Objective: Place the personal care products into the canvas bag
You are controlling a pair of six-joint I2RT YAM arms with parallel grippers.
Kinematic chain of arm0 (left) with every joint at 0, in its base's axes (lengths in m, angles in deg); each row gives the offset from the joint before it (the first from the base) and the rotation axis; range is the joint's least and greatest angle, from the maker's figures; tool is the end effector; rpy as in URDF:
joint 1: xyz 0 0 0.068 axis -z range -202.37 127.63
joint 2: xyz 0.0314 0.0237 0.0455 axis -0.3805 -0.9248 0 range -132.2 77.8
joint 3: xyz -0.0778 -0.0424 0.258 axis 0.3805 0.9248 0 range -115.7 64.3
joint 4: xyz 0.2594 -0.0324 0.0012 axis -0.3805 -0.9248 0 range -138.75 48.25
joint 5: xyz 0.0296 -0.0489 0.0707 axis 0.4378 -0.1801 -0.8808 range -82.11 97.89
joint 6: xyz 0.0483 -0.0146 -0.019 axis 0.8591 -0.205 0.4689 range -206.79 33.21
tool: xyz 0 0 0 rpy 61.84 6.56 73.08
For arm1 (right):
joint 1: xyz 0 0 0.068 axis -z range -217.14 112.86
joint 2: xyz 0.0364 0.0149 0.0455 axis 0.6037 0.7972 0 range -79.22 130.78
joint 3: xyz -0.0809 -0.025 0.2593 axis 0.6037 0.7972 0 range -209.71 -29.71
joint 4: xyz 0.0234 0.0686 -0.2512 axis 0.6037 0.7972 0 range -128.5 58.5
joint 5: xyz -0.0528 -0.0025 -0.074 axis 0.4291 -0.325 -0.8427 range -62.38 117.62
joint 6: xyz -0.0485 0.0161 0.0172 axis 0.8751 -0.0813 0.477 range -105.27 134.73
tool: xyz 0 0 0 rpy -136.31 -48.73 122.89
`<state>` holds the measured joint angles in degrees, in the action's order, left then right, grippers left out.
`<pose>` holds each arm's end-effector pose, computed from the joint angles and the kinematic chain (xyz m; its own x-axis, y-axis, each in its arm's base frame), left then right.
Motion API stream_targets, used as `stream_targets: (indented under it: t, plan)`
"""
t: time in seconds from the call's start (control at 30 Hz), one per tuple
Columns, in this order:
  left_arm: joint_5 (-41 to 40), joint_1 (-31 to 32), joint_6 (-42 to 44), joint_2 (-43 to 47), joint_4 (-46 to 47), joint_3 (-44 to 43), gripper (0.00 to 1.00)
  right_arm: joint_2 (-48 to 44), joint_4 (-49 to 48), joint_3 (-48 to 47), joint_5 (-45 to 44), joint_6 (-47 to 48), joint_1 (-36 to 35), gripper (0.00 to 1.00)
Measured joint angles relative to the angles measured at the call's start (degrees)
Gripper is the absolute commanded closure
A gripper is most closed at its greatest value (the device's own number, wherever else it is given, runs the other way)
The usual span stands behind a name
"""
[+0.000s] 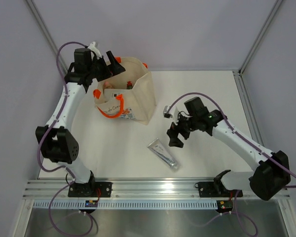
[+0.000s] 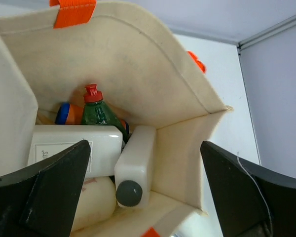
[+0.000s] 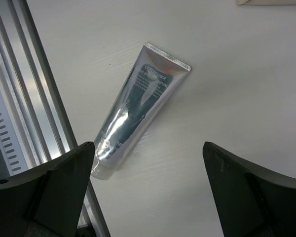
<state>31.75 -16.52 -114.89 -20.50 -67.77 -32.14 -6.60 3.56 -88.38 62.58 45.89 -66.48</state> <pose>0.3955 -0.0551 0.3770 -0.6217 -0.3694 -0.6907 0.1769 0.7928 -0.5832 0.2088 0.1408 0.2790 -0.2662 -0.6361 -0.7243 -0.9566 0.2668 0.1173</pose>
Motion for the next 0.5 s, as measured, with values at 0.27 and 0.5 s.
stream_targets:
  t: [0.27,0.5]
  plan:
    - [-5.07,0.17,1.64,29.73,4.26,16.7,0.01,7.91,-4.76,0.0,-22.36,-12.0,-19.3,0.0]
    - [-5.33,0.22,-2.36,56.83,7.06,38.32,0.01,13.0,1.97,0.26,-30.01,-13.35,-23.02,0.0]
